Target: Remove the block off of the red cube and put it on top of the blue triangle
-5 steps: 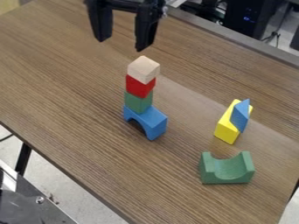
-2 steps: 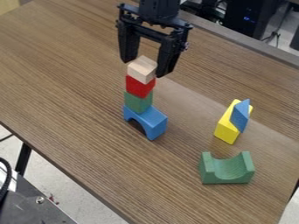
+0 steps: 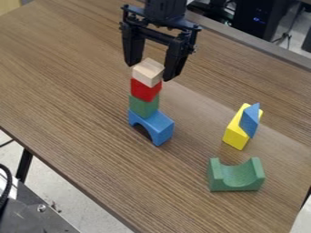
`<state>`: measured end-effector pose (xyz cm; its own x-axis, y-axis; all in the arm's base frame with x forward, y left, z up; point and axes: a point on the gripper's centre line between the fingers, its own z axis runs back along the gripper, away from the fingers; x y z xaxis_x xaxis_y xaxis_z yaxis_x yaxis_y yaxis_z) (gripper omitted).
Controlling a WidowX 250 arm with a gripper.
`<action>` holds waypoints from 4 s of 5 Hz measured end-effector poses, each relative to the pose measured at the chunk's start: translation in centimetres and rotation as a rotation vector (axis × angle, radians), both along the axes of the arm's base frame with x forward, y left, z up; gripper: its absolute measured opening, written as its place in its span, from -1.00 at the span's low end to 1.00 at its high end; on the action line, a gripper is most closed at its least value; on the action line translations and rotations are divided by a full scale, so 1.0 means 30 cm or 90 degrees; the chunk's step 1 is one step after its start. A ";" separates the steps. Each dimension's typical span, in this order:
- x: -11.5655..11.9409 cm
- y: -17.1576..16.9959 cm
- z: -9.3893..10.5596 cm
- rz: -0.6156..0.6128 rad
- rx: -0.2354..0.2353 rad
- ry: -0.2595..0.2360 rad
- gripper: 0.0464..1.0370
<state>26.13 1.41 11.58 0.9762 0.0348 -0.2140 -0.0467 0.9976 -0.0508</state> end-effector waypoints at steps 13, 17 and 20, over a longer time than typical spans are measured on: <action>0.206 -0.505 -0.009 -0.141 -0.088 -0.103 0.00; 0.184 -0.407 -0.049 -0.075 -0.064 -0.062 0.00; 0.194 -0.419 -0.107 -0.078 -0.047 -0.031 0.10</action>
